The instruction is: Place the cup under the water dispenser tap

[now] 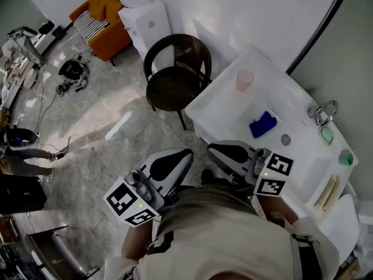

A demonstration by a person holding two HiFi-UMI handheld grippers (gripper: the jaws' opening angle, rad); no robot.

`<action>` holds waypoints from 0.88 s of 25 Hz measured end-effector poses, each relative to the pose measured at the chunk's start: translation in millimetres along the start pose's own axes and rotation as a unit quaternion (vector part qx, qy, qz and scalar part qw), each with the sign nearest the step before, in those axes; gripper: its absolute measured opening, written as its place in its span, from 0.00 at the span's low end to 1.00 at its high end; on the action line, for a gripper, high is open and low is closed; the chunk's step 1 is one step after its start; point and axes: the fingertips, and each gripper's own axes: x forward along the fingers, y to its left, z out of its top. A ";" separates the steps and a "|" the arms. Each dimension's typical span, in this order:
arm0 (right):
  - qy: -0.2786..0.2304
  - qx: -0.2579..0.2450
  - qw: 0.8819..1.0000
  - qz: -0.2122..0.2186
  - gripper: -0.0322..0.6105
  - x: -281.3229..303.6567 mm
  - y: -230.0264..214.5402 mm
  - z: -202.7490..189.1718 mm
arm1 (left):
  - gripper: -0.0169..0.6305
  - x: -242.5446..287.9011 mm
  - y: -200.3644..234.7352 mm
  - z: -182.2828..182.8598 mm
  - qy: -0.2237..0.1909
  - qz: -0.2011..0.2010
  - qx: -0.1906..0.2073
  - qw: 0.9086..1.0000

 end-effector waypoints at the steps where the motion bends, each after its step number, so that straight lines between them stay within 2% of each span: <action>1: 0.001 -0.003 1.000 0.003 0.09 -0.3 -11.4 5.6 | 0.11 10.6 5.1 -1.7 0.003 0.002 0.001 1.000; 4: 0.006 -0.011 1.000 -0.007 0.09 -10.4 -36.4 12.3 | 0.11 36.0 12.4 -8.3 0.015 -0.003 0.006 1.000; 10: 0.010 -0.021 0.998 -0.066 0.09 -29.1 -74.9 17.2 | 0.11 71.7 34.1 -5.1 0.022 -0.019 0.011 1.000; 13: 0.004 -0.022 0.994 -0.105 0.09 -40.0 -102.9 23.4 | 0.11 85.2 51.6 -7.0 0.034 -0.022 0.016 0.999; 15: 0.026 -0.041 0.990 -0.134 0.09 -44.1 -124.5 23.5 | 0.11 89.1 66.5 -3.7 0.045 -0.018 0.037 0.998; 19: 0.104 -0.096 0.972 -0.190 0.09 -41.3 -170.4 18.4 | 0.11 88.7 105.1 3.3 0.070 -0.005 0.075 0.995; 21: 0.143 -0.127 0.955 -0.225 0.10 -35.7 -198.6 19.3 | 0.11 88.0 126.1 7.4 0.072 -0.014 0.064 0.995; 22: 0.173 -0.148 0.943 -0.241 0.10 -32.5 -213.8 17.9 | 0.11 88.9 136.9 10.2 0.072 -0.022 0.052 0.996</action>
